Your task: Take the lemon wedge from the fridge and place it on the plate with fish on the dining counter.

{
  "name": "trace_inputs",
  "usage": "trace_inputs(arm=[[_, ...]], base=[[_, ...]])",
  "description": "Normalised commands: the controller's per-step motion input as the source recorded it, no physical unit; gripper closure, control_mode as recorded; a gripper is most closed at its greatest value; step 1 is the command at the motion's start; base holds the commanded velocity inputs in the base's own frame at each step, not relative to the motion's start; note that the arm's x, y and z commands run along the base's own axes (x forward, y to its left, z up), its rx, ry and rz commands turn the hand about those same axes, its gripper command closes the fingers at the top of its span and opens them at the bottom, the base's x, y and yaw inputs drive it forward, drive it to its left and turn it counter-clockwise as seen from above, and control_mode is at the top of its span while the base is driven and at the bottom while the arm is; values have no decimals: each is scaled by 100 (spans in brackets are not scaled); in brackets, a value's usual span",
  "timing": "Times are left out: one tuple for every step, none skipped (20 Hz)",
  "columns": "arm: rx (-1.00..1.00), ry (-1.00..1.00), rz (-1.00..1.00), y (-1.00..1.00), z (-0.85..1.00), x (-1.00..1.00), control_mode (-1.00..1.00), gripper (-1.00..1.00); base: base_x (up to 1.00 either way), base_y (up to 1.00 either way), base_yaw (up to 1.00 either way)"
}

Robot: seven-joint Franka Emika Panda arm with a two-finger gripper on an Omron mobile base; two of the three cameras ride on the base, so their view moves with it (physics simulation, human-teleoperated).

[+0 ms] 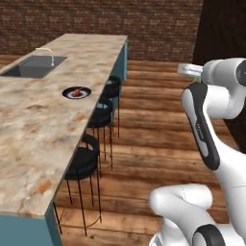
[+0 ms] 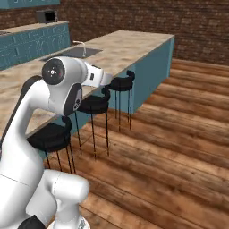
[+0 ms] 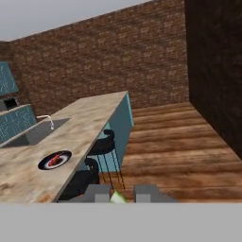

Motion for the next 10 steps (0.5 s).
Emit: trace_inputs(arm=[[0, 0, 0, 0, 0, 0, 100, 100], [0, 0, 0, 0, 0, 0, 100, 100], [0, 0, 0, 0, 0, 0, 100, 100], [0, 0, 0, 0, 0, 0, 100, 100], [0, 0, 0, 0, 0, 0, 100, 100], [0, 0, 0, 0, 0, 0, 100, 100], [0, 0, 0, 0, 0, 0, 100, 100], [0, 0, 0, 0, 0, 0, 100, 100], [0, 0, 0, 0, 0, 0, 100, 100], [0, 0, 0, 0, 0, 0, 100, 100]], base=[[100, -23, 37], [100, -39, 24], [100, -56, 16], [100, -51, 17], [100, -34, 21], [100, -5, 28], [100, 0, 30], [100, 0, 30], [100, 0, 30], [100, 0, 30]])
